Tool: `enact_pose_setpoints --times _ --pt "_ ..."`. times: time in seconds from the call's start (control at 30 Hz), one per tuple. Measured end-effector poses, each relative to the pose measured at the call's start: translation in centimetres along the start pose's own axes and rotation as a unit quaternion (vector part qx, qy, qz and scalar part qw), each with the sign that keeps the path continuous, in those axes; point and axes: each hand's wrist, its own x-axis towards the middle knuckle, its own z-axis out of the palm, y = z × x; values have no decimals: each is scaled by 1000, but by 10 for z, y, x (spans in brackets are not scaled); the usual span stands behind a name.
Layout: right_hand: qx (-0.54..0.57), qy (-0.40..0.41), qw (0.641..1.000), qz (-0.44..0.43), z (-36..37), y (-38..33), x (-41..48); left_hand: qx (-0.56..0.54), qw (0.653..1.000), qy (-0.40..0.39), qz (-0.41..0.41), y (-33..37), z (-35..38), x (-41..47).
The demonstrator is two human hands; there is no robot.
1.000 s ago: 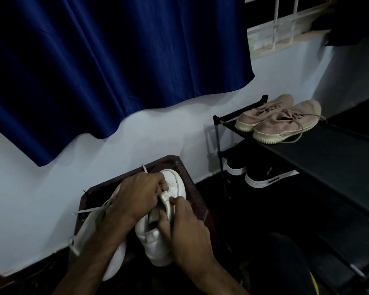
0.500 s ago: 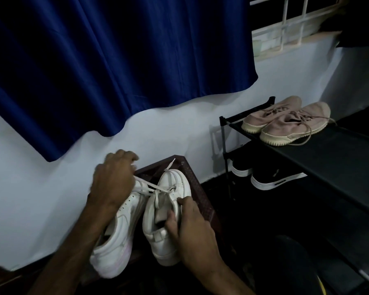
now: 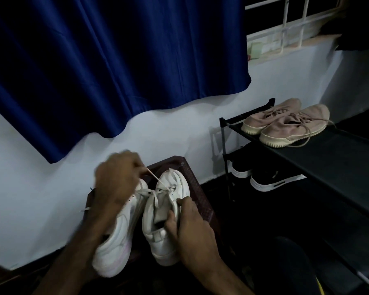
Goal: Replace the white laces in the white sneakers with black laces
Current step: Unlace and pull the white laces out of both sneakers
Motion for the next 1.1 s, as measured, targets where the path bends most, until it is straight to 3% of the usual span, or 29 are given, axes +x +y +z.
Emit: enact_pose_setpoints --times 0.07,0.13,0.3,0.43,0.63,0.8,0.87,1.03,1.1 --pt "0 2 1000 -4 1 0 0 -17 996 59 -71 -24 -8 13" --pt "-1 1 1000 -3 2 1 0 13 996 2 -90 -28 -7 13" --pt "8 1 1000 3 1 0 1 -21 994 -102 37 8 9 -3" --pt "0 -8 1000 10 -1 0 0 50 974 -190 111 29 23 -12" --pt "-13 -10 1000 6 -1 -1 1 79 980 -143 111 32 28 -12" --pt "-26 -9 1000 2 -1 -3 1 10 998 11 -63 -12 -2 6" --pt "-21 -8 1000 1 0 -2 1 26 996 -9 -81 -25 -5 7" --pt "-30 -3 1000 3 2 -1 2 -32 990 -107 85 5 11 -10" --pt "-27 -2 1000 1 3 -1 3 -3 980 -152 128 19 17 -10"
